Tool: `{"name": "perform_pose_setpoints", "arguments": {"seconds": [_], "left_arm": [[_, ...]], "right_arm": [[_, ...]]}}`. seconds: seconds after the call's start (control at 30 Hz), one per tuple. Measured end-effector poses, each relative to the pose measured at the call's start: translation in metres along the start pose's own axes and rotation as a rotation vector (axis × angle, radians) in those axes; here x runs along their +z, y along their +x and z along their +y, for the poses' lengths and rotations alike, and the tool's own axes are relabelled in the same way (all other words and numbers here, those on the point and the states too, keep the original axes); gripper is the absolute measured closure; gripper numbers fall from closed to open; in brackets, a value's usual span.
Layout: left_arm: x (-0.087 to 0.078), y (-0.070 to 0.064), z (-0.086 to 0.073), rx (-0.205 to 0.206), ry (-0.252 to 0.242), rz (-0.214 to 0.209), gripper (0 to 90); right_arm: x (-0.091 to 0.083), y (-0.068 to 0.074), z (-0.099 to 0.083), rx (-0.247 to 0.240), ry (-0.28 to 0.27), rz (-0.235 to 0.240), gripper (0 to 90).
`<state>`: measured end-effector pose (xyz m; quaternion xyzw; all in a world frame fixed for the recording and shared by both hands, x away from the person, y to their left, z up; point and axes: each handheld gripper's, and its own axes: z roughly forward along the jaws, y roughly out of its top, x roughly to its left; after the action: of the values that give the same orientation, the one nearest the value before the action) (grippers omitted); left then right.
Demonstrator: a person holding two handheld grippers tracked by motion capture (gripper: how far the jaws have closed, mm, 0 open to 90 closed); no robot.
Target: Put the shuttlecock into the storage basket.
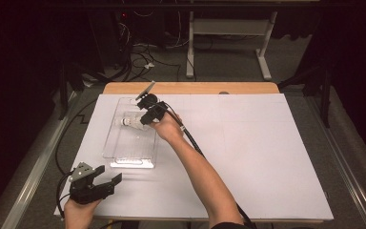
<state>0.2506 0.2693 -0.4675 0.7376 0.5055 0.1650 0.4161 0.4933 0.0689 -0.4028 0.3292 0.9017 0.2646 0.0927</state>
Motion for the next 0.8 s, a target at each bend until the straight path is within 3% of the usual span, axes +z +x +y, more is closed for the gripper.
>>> {"name": "perform_pose_setpoints", "arguments": {"seconds": [0.33,0.8], "left_arm": [[0.0,0.0,0.0,0.002,0.004,0.002,25.0],[0.0,0.0,0.0,0.0,0.003,0.005,25.1]], "right_arm": [[-0.009,-0.006,-0.008,0.004,-0.025,0.009,64.6],[-0.027,-0.004,-0.018,-0.012,-0.064,0.014,64.6]]}}
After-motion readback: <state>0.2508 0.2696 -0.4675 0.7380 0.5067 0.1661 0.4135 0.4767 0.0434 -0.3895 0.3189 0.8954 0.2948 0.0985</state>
